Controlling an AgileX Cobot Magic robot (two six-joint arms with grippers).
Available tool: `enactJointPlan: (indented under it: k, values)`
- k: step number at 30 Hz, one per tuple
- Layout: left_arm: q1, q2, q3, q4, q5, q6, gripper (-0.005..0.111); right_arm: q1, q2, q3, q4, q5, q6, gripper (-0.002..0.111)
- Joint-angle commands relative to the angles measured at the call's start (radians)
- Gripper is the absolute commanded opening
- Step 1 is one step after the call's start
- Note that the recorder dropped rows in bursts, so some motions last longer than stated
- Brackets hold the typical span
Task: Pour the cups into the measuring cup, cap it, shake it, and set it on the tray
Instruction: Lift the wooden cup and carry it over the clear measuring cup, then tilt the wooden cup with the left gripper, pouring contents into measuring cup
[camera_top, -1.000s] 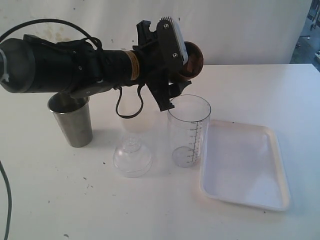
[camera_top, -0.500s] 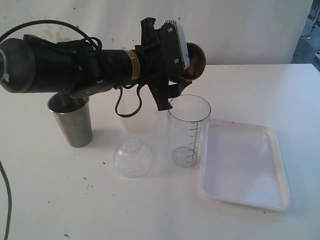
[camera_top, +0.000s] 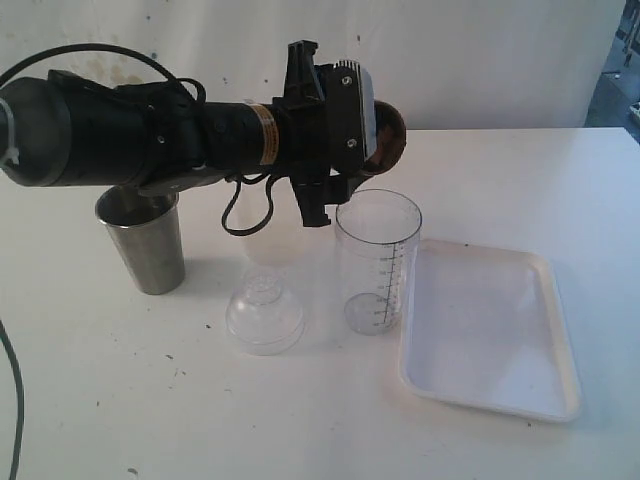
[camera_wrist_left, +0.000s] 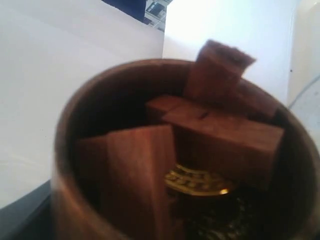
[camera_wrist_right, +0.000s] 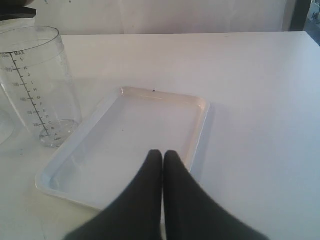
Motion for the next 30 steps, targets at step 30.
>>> enactJointPlan:
  k: [30]
  values:
    - [-0.006, -0.01, -0.002, 0.11, -0.054, 0.156, 0.0, -0.002, -0.004, 0.005, 0.0, -0.001, 0.005, 0.0]
